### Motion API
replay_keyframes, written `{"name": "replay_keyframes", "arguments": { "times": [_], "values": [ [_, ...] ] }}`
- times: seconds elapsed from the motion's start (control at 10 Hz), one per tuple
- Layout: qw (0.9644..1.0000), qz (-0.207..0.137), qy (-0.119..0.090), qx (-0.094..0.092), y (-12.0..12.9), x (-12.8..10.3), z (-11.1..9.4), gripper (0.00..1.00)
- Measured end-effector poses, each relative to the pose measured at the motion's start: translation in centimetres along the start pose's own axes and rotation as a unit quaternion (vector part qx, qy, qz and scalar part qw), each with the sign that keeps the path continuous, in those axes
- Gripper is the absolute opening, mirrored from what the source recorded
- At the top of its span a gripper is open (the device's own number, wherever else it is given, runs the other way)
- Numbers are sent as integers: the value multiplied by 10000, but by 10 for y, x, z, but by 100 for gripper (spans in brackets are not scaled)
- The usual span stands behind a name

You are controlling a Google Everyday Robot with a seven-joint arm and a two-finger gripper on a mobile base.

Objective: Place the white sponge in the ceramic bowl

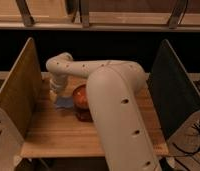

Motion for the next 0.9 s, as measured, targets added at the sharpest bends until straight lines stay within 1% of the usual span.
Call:
{"name": "replay_keyframes", "arguments": {
  "times": [0.1, 0.2, 0.3, 0.5, 0.7, 0.8, 0.9],
  "values": [
    [9998, 61, -126, 143, -10, 4, -16, 0],
    [9994, 142, -191, 269, -19, 12, -28, 0],
    [9987, 253, -215, 378, -29, 23, -38, 0],
    [9972, 462, -253, 527, -55, 49, -50, 0],
    [9957, 606, -328, 626, -78, 71, -57, 0],
    [9951, 625, -387, 657, -87, 78, -59, 0],
    [9942, 656, -500, 695, -100, 89, -61, 0]
  ]
}}
